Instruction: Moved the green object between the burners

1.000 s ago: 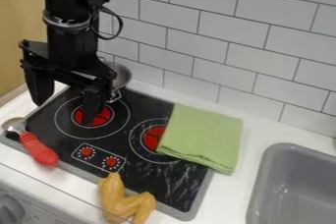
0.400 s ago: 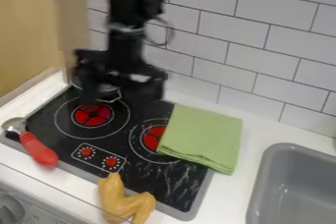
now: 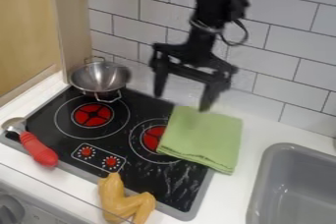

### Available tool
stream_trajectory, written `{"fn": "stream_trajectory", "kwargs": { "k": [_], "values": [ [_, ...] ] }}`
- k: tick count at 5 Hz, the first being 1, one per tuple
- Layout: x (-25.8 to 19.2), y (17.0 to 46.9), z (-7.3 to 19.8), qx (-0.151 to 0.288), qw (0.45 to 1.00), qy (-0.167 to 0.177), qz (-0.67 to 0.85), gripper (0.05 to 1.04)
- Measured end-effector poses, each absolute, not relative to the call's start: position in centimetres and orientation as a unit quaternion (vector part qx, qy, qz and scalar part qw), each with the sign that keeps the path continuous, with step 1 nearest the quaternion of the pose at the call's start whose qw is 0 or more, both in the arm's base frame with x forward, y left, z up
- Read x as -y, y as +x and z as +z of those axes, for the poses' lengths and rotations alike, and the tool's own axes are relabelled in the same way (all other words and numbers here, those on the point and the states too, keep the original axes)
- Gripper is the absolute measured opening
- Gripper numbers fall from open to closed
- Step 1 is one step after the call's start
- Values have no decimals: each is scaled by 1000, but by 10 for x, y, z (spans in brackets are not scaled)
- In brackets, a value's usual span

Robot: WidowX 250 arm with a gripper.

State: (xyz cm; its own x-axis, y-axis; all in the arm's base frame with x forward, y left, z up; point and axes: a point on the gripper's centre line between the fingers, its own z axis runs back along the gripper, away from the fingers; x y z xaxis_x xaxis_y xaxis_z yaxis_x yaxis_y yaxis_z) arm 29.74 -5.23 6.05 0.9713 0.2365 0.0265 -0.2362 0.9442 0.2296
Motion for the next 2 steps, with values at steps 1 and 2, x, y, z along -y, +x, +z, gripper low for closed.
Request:
{"fn": "stream_trajectory", "kwargs": {
  "k": [1,2],
  "values": [
    [67,318,45,9,985,86,146,999],
    [70,320,27,5,984,81,159,999]
  ]
}}
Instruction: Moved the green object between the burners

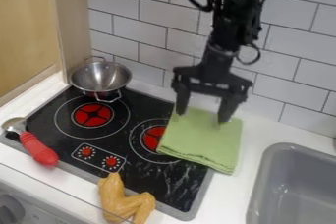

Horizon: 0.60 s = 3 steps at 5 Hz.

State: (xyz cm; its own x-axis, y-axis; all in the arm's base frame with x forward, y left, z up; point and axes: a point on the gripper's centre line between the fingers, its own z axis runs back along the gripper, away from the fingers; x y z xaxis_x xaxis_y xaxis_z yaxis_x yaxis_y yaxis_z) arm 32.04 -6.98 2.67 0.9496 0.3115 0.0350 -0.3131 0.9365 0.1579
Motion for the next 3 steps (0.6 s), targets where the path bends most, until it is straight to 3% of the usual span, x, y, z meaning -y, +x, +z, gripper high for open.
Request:
{"fn": "stream_trajectory", "kwargs": {
  "k": [1,3],
  "values": [
    [78,329,20,26,985,51,160,999],
    [79,329,5,24,985,51,160,999]
  ]
}}
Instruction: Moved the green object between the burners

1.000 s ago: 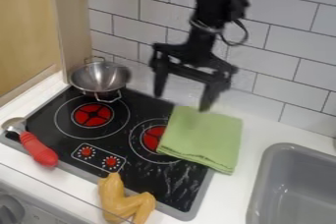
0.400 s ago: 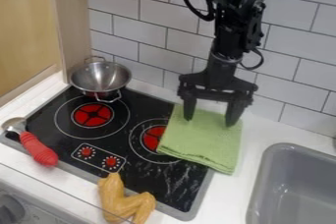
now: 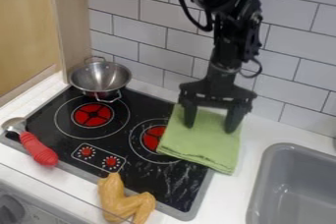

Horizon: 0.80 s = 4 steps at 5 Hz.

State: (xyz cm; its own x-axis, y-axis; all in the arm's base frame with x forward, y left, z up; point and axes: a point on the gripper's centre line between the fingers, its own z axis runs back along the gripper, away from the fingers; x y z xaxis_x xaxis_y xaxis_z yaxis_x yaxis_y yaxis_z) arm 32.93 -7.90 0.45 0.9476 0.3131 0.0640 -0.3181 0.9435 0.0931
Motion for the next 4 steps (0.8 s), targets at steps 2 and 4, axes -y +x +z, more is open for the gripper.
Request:
{"fn": "stream_trajectory", "kwargs": {
  "k": [2,4],
  "values": [
    [79,325,0,12,988,35,153,1002],
    [63,317,-4,-1,990,33,140,999]
  ]
}}
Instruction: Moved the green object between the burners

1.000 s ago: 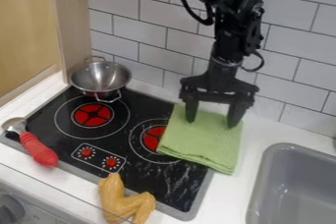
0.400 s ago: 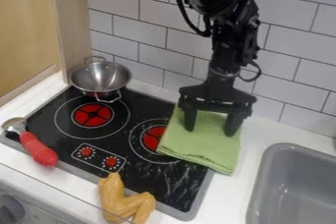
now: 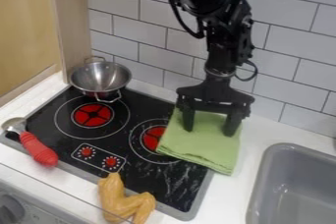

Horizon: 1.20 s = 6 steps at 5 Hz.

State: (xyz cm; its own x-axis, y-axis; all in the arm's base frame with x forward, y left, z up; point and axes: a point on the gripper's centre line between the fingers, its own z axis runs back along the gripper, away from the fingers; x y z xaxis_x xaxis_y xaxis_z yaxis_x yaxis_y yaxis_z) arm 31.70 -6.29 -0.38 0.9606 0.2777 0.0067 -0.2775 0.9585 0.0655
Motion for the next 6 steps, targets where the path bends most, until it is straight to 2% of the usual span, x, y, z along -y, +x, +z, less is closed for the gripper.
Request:
{"fn": "stream_trajectory", "kwargs": {
  "k": [2,4,5,6],
  "values": [
    [46,311,-4,-7,994,23,110,999],
    [32,306,-9,-29,994,48,92,999],
    [31,305,-8,-24,995,47,83,999],
    [15,292,-4,-30,994,49,90,999]
  ]
}}
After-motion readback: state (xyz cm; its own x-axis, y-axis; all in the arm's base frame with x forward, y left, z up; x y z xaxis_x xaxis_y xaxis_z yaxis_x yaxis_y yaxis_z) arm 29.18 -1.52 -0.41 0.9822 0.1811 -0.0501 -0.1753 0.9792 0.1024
